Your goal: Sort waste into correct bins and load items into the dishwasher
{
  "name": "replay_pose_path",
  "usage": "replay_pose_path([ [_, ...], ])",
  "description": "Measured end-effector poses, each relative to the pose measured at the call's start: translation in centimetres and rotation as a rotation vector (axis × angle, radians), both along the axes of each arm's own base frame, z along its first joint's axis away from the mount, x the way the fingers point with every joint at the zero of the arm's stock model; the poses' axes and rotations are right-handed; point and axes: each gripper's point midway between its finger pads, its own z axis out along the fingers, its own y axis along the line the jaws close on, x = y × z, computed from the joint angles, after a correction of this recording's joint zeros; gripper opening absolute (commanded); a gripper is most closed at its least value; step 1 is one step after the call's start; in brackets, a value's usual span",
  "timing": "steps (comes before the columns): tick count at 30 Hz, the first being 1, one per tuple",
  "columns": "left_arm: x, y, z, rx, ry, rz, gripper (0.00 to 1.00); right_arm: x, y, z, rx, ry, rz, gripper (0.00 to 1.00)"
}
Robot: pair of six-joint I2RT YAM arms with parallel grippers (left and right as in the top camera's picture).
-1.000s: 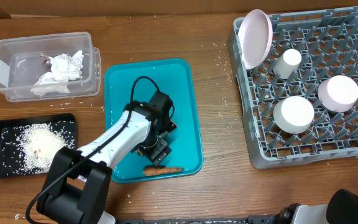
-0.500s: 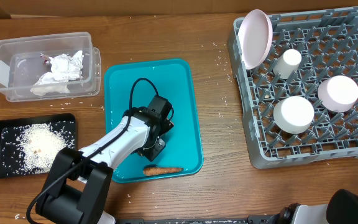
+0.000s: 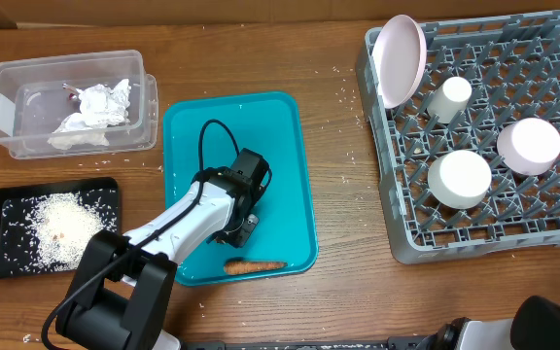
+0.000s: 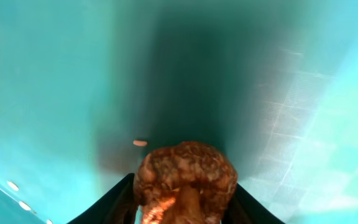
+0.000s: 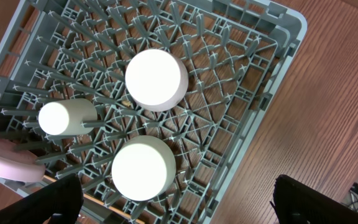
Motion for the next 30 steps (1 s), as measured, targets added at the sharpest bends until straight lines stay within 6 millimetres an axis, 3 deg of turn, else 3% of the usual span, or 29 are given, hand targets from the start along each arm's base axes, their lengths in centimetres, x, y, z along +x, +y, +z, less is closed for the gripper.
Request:
replay_pose_path([
  [17,0.0,0.1,0.2,-0.058,0.008,0.22,0.29,0.0,0.0,0.0,0.0,0.0,0.0,1.0],
  [23,1.0,2.9,0.8,-0.05,0.016,0.377,0.29,0.0,0.0,0.0,0.001,0.0,0.0,1.0],
  [30,4.2,6.3,4.0,-0.065,-0.035,0.536,0.34,0.0,0.0,0.0,0.0,0.001,0.0,1.0],
])
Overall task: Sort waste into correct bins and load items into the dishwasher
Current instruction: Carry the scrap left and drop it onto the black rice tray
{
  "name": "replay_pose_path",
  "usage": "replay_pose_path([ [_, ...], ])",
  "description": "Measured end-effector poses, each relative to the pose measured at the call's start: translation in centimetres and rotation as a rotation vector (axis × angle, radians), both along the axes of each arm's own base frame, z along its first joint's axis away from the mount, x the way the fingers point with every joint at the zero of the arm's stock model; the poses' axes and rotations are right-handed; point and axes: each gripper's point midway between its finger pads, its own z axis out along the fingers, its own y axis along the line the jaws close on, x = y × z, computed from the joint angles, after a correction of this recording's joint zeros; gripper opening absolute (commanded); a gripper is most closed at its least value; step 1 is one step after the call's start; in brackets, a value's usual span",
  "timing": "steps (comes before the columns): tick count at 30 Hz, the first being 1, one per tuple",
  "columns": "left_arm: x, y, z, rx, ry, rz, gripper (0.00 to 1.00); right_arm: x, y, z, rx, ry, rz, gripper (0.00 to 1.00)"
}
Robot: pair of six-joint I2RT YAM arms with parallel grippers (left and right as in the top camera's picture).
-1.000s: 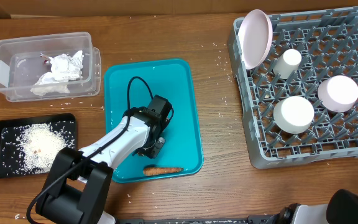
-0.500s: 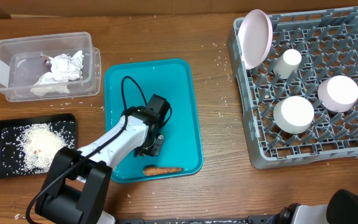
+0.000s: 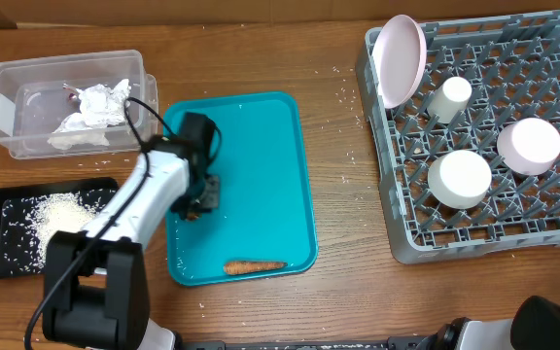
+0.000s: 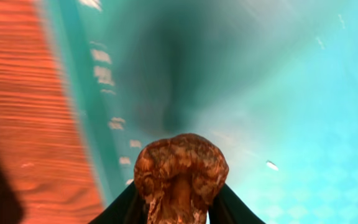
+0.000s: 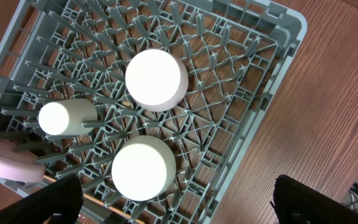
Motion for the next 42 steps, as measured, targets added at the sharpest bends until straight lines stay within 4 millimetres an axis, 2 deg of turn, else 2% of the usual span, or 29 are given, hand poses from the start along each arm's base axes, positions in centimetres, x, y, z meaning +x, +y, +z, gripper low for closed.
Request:
replay_pose_path([
  [7,2.6,5.8,5.2,0.101,-0.067,0.19,0.33,0.0,0.0,0.0,0.0,-0.001,0.001,1.0],
  [11,3.6,9.5,6.8,0.131,-0.118,0.314,0.32,0.0,0.0,0.0,0.0,-0.001,0.001,1.0],
  [13,3.1,11.7,6.9,0.142,-0.119,0.4,0.33,0.0,0.0,0.0,0.0,0.0,0.001,1.0],
  [14,3.0,12.1,6.9,0.143,-0.12,0.416,0.33,0.0,0.0,0.0,0.0,0.0,0.001,1.0],
  [22,0.0,21.1,6.9,0.148,-0.148,0.775,0.36,0.0,0.0,0.0,0.0,-0.001,0.001,1.0],
  [25,-0.8,23.5,6.9,0.139,-0.174,0.877,0.35,0.0,0.0,0.0,0.0,0.0,0.001,1.0],
  [30,-2.5,25.6,5.9,0.123,-0.178,0.977,0.36,0.0,0.0,0.0,0.0,-0.001,0.001,1.0],
  [32,-3.0,26.1,5.4,0.112,-0.177,1.005,0.39,0.0,0.0,0.0,0.0,-0.001,0.0,1.0],
  [37,-3.4,26.1,4.1,0.071,-0.174,1.037,0.4,0.0,0.0,0.0,0.0,-0.001,0.001,1.0],
  [39,-3.4,25.8,3.6,0.059,-0.173,1.036,0.46,0.0,0.0,0.0,-0.001,-0.001,0.0,1.0],
  [42,-3.4,25.7,3.1,0.053,-0.17,1.039,0.46,0.0,0.0,0.0,0.0,-0.001,0.001,1.0],
])
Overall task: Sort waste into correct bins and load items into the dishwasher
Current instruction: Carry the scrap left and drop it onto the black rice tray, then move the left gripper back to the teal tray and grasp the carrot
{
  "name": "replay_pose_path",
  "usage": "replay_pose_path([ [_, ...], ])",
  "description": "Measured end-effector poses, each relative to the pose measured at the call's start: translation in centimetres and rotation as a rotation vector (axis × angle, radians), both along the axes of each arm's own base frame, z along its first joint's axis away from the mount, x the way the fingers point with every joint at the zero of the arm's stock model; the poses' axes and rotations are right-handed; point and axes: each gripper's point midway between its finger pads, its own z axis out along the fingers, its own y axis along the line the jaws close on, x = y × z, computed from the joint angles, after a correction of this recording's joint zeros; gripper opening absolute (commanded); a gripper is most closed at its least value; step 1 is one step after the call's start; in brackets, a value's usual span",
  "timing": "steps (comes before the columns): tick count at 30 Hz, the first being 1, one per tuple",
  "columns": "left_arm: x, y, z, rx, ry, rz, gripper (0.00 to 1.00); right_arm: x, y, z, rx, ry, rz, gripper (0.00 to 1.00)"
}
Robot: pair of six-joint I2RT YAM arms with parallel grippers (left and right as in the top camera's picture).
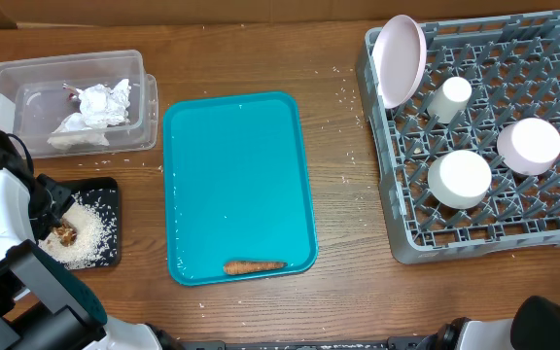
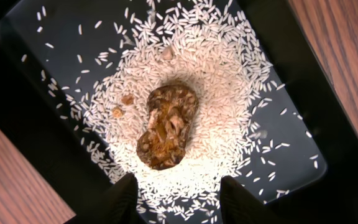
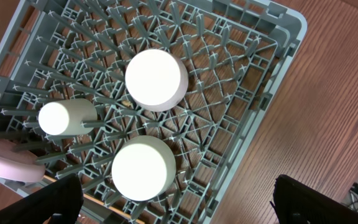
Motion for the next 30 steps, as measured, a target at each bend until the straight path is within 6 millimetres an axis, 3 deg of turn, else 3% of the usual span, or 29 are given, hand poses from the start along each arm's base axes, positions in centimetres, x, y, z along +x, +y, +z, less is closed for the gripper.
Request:
replay_pose_path([
  [3,0.1,0.0,0.0,-0.003,-0.005,0.0,0.49,0.0,0.0,0.0,0.0,0.0,0.0,1.0],
  [6,-0.4,-0.8,-0.2,-0.037,0.015,-0.003,0.57,0.0,0.0,0.0,0.0,0.001,0.0,1.0],
  [10,-1.3,-3.4,-0.3,-0.168,0.04,-0.035,0.62,0.0,0.0,0.0,0.0,0.001,0.0,1.0],
  [13,-0.7,-5.6,0.0,-0.285,-0.008,-0.085,0.63,0.0,0.0,0.0,0.0,0.0,0.0,1.0],
  [21,0.8,-13.5,3.1,-0.609,-0.155,-0.293,0.66,0.0,0.0,0.0,0.0,0.001,0.0,1.0],
  [30,1.3,-23.1,3.9,-0.66,-0.072,-0.737,0.69,0.0,0.0,0.0,0.0,0.001,0.0,1.0],
])
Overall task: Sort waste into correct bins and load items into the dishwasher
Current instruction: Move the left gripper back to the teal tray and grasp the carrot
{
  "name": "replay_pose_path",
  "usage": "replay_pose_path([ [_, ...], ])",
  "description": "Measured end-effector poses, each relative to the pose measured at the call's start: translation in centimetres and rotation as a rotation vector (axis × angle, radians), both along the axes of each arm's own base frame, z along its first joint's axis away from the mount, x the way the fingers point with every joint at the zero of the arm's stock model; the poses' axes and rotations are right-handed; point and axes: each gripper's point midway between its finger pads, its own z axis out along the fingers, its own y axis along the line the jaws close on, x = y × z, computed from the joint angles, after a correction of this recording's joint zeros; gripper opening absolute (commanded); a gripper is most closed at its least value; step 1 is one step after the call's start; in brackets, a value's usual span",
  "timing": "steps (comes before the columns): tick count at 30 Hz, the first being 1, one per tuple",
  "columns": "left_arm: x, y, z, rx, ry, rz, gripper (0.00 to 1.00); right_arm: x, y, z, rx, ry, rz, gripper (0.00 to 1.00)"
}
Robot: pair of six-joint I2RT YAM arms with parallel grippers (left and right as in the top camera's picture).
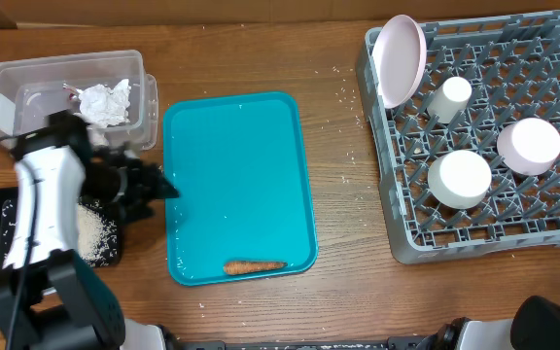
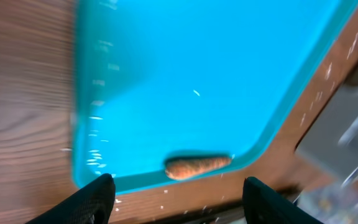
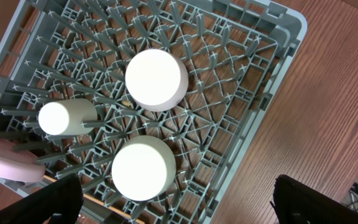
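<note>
An orange carrot-like scrap (image 1: 254,264) lies at the near edge of the teal tray (image 1: 241,136); the left wrist view shows the scrap (image 2: 197,166) ahead of the fingers. My left gripper (image 1: 163,185) hovers at the tray's left edge, open and empty (image 2: 179,183). The black tray of rice (image 1: 97,241) is mostly hidden under my left arm. My right gripper (image 3: 178,186) hangs open above the grey dish rack (image 3: 272,81), holding nothing.
A clear bin (image 1: 8,112) with crumpled paper (image 1: 105,99) stands at the back left. The dish rack (image 1: 382,185) on the right holds a pink plate (image 1: 400,56), a white cup (image 1: 449,97) and two upturned white bowls (image 1: 459,178). Rice grains dot the table.
My left gripper, which was open above the black rice tray with a brown food piece lying on the rice, now sits open at the teal tray's left edge. The right arm has not moved.
My left gripper was shut on a brown food piece low over the teal tray, then still held it at the tray's left edge. Later it stood open above the rice tray with the piece on the rice. Now it is back at the teal tray, empty.
</note>
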Motion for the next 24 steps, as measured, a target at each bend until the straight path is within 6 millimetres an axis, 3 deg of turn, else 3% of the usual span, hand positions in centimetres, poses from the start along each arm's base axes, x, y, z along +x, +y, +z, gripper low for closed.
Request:
replay_pose_path([
  [7,-2.0,-8.0,-0.6,0.08,0.016,-0.352,0.69,0.0,0.0,0.0,0.0,0.0,0.0,1.0],
  [11,-3.8,-10.9,-1.2,0.199,0.033,-0.498,0.69,0.0,0.0,0.0,0.0,0.0,0.0,1.0],
  [17,-6.3,-13.2,-1.8,0.35,0.052,-0.612,0.64,0.0,0.0,0.0,0.0,0.0,0.0,1.0],
  [20,-8.2,-14.0,-2.6,0.4,0.096,-0.603,0.42,0.0,0.0,0.0,-0.001,0.0,0.0,1.0],
  [21,-8.8,-14.1,-2.9,0.413,0.114,-0.597,0.24,0.0,0.0,0.0,0.0,0.0,0.0,1.0],
  [22,-9.5,-14.1,-3.3,0.429,0.133,-0.583,0.14,0.0,0.0,0.0,0.0,0.0,0.0,1.0],
  [24,-10.5,-13.9,-4.2,0.46,0.17,-0.547,0.04,0.0,0.0,0.0,0.0,0.0,0.0,1.0],
])
